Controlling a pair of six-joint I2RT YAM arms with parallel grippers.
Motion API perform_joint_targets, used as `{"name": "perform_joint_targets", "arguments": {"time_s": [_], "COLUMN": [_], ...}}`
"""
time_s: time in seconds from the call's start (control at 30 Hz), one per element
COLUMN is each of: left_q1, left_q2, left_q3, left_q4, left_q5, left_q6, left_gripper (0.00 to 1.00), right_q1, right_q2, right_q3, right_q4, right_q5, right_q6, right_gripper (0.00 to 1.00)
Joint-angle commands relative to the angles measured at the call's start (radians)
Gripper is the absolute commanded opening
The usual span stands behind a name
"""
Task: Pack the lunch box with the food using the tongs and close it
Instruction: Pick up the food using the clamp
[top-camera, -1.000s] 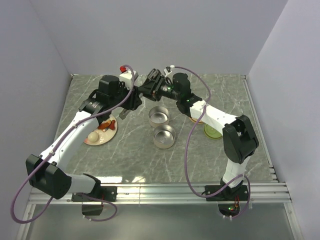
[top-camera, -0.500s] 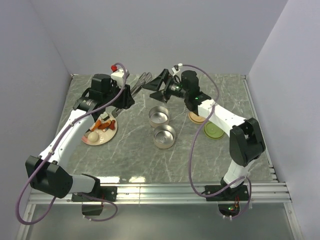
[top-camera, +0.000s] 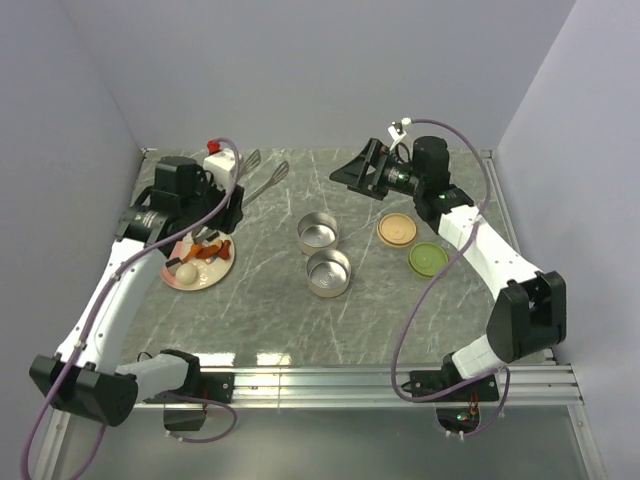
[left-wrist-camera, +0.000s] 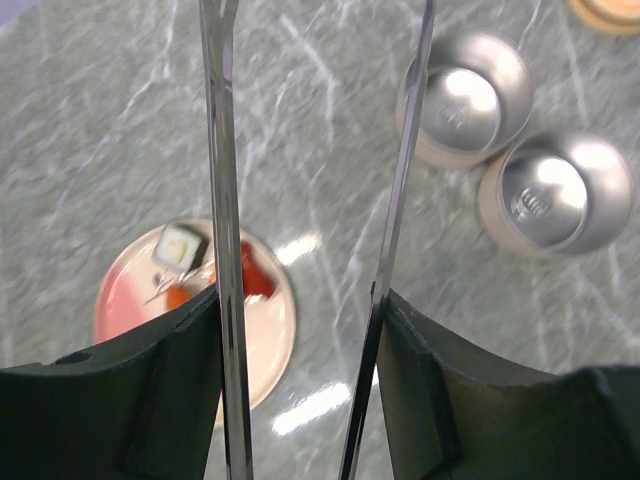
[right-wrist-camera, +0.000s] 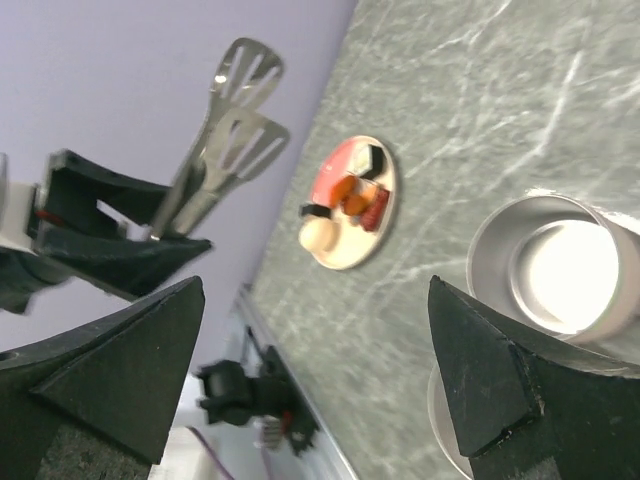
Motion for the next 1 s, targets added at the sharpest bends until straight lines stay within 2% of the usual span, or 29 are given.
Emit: {"name": "perform_joint_targets", "arguments": {"time_s": [0.0, 0.1, 0.33, 0.5, 0.73, 0.97], "left_q1": [0.033, 0.07, 0.223, 0.346, 0.511, 0.582], "left_q2": [-0.057, -0.071, -0.12, -0.158, -0.201, -0.227], "left_q3": [0.015, 0.029, -0.002, -0.043, -0.082, -0.097], "left_q4": [-0.123, -0.238, -0.385, -0.459, -0.529, -0.617], "left_q5": [0.003, 0.017, 0.011, 0.006, -0.006, -0.044], "left_q6": [0.116, 0.173, 0.285, 0.397, 0.494, 0.583], "left_gripper": [0.61, 0.61, 0.59, 0.57, 0.53, 0.51], "right_q1": [-0.012, -0.02, -0.021, -0.025, -0.025, -0.025], "right_q2": [-0.075, -0.092, -0.047, -0.089, -0.09, -0.09], "right_q3": [-0.009, 0.007, 0.126, 0.096, 0.097, 0.088], "right_q4": [-0.075, -0.127, -0.438, -0.463, -0.489, -0.48], "right_q5": [-0.026, -0.041, -0.085, -0.066, -0.078, -0.088], "right_q6": [-0.156, -0.238, -0.486, -0.552, -0.561, -0.556], "right_gripper": [1.0, 1.0, 1.0, 1.0, 1.0, 1.0]}}
